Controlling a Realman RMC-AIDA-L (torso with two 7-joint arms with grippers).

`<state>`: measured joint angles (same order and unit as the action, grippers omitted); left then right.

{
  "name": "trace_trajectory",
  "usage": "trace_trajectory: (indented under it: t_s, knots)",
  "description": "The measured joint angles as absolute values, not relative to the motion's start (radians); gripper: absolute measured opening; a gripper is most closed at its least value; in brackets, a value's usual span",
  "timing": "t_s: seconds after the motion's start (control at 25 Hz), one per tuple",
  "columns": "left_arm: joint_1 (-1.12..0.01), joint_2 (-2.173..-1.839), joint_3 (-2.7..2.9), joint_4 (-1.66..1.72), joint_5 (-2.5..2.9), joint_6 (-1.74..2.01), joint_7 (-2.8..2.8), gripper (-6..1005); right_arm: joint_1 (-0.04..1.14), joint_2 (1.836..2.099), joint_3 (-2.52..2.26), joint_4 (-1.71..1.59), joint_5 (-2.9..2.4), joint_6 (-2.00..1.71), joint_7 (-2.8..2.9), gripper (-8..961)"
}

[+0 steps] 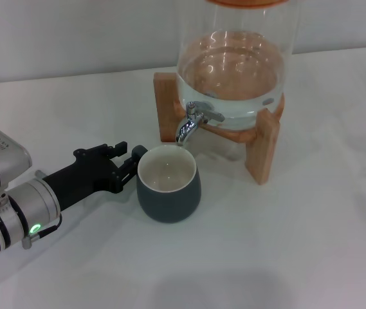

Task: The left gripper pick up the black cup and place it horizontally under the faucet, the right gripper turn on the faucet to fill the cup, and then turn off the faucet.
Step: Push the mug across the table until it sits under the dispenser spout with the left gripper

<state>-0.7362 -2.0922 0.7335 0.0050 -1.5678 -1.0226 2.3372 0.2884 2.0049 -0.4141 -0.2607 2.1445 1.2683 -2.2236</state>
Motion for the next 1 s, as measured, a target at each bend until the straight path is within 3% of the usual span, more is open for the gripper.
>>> trace_trajectory:
  t_s: [1.0]
  knots:
    - [-0.745, -2.095, 0.733, 0.004, -1.557, -1.02, 2.34, 386, 0.293, 2.005, -0.412, -0.261, 2.144, 1.259, -2.229, 808]
